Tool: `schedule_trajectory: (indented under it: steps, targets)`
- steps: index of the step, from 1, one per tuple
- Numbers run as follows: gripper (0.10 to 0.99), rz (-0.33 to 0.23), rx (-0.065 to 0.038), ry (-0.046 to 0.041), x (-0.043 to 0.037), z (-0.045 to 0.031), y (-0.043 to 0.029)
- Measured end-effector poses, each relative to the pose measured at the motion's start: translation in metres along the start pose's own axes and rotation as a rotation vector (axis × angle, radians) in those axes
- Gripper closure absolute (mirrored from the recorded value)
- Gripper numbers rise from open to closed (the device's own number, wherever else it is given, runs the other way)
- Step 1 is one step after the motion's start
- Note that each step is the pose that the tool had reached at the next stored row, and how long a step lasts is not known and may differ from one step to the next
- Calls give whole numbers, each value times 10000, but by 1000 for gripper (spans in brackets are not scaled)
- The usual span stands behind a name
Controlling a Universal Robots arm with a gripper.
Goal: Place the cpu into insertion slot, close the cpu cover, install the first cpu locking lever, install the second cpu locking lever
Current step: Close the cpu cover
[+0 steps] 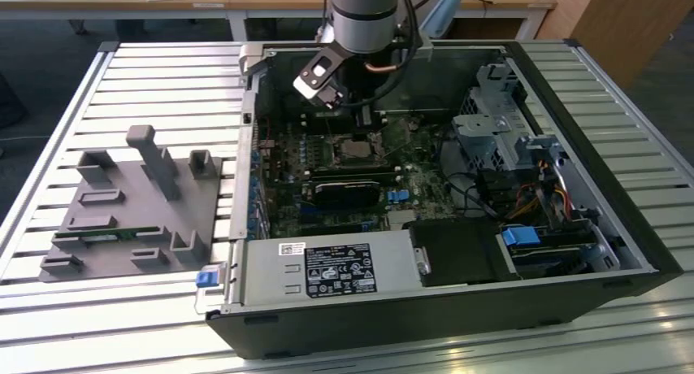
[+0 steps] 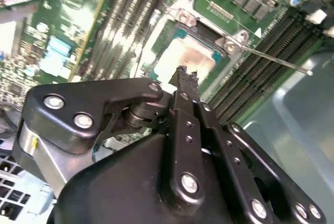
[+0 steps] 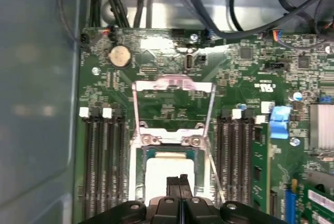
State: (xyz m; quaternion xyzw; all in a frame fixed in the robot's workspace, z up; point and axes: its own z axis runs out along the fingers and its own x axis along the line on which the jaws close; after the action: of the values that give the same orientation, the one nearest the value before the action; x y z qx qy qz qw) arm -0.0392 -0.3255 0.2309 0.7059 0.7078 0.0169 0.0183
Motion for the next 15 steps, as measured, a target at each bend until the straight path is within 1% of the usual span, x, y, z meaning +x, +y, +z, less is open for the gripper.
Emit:
schedule_trajectory:
  steps: [3, 7, 9, 10, 12, 15]
  targets:
    - [980, 1, 1, 14, -31, 0, 8]
    - [980, 5, 33, 113, -36, 5, 88]
    - [980, 6, 46, 124, -37, -5, 94]
    - [980, 7, 45, 127, -37, -18, 95]
    - [980, 7, 45, 130, -37, -69, 97]
    - [980, 7, 45, 131, -37, -173, 103]
